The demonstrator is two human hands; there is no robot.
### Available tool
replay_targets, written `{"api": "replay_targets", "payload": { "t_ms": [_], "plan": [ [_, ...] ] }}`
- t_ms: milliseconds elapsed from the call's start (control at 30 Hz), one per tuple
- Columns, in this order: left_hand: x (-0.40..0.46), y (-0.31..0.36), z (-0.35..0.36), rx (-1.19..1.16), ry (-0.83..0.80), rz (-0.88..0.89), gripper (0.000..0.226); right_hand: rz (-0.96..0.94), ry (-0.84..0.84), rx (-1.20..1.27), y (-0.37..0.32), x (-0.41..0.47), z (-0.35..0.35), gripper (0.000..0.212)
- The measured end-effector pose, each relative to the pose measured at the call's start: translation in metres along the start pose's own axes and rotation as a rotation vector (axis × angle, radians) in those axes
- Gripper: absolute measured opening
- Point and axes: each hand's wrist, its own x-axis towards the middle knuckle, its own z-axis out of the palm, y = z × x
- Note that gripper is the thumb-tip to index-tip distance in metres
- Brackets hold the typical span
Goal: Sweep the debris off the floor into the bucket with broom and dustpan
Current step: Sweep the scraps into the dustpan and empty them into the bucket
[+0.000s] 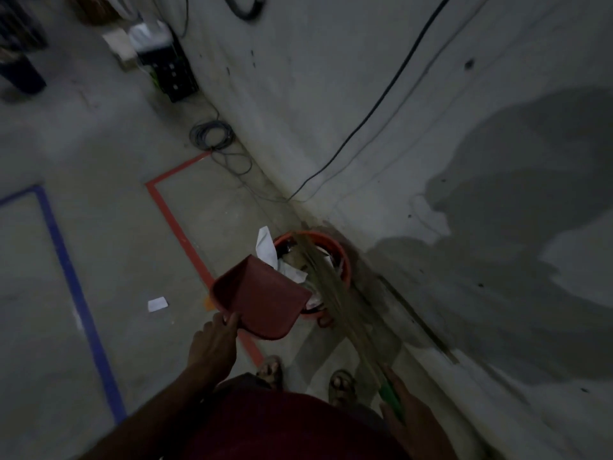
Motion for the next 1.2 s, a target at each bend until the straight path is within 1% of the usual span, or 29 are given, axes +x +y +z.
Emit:
{"api": "replay_targets", "payload": {
  "t_ms": [33, 67, 100, 133, 167, 233, 333, 400, 500, 600, 667, 700, 733, 800, 833, 900, 967, 1033, 1100, 1200],
  "plan": [
    [-0.005, 0.006, -0.002, -0.013, 0.006, -0.009, 0.047, -0.120, 0.154, -0.144, 0.002, 0.005, 0.005, 0.065],
    [-0.011, 0.012, -0.004, -0.024, 0.016, -0.018, 0.048, -0.243, 0.113, -0.285, -0.008, -0.001, 0.000, 0.068],
    [-0.018, 0.020, -0.007, -0.041, 0.025, -0.030, 0.049, -0.400, 0.063, -0.305, -0.011, -0.006, -0.003, 0.066],
    [-0.025, 0.027, -0.009, -0.065, 0.031, -0.046, 0.047, -0.438, 0.003, -0.268, -0.008, -0.008, -0.010, 0.066],
    [-0.032, 0.035, -0.012, -0.093, 0.037, -0.066, 0.045, -0.456, 0.000, -0.268, -0.018, 0.001, -0.014, 0.068],
    [-0.048, 0.049, -0.015, -0.137, 0.067, -0.113, 0.040, -0.589, 0.046, -0.271, -0.029, 0.011, -0.020, 0.063],
    [-0.080, 0.065, -0.019, -0.205, 0.126, -0.183, 0.034, -0.634, -0.046, -0.298, -0.039, 0.024, -0.026, 0.064],
    [-0.105, 0.071, -0.019, -0.246, 0.148, -0.251, 0.032, -0.765, -0.051, -0.348, -0.040, 0.030, -0.025, 0.068],
    [-0.144, 0.073, -0.020, -0.252, 0.175, -0.371, 0.038, -0.824, -0.130, -0.400, -0.052, 0.026, -0.028, 0.062],
    [-0.185, 0.067, -0.019, -0.284, 0.230, -0.486, 0.039, -0.979, -0.179, -0.509, -0.065, 0.012, -0.020, 0.064],
    [-0.210, 0.061, -0.016, -0.305, 0.283, -0.558, 0.034, -0.939, -0.312, -0.546, -0.076, -0.005, -0.015, 0.066],
    [-0.221, 0.057, -0.015, -0.311, 0.310, -0.589, 0.033, -0.936, -0.345, -0.556, -0.078, -0.014, -0.010, 0.067],
    [-0.232, 0.052, -0.012, -0.308, 0.330, -0.612, 0.032, -0.970, -0.384, -0.546, -0.083, -0.026, -0.006, 0.065],
    [-0.254, 0.041, -0.006, -0.292, 0.352, -0.641, 0.030, -1.104, -0.308, -0.600, -0.093, -0.045, 0.005, 0.069],
    [-0.265, 0.035, -0.002, -0.278, 0.361, -0.648, 0.030, -1.147, -0.261, -0.629, -0.097, -0.052, 0.012, 0.074],
    [-0.286, 0.022, 0.007, -0.248, 0.385, -0.670, 0.032, -1.212, -0.230, -0.688, -0.106, -0.067, 0.026, 0.075],
    [-0.309, 0.005, 0.020, -0.242, 0.414, -0.711, 0.033, -1.275, -0.243, -0.736, -0.109, -0.080, 0.047, 0.070],
    [-0.334, -0.015, 0.035, -0.240, 0.454, -0.751, 0.033, -1.326, -0.248, -0.723, -0.110, -0.096, 0.070, 0.068],
    [-0.361, -0.035, 0.051, -0.256, 0.472, -0.802, 0.033, -1.327, -0.320, -0.684, -0.116, -0.120, 0.092, 0.074],
    [-0.406, -0.061, 0.073, -0.308, 0.480, -0.899, 0.030, -1.359, -0.388, -0.717, -0.124, -0.161, 0.125, 0.077]
  ]
}}
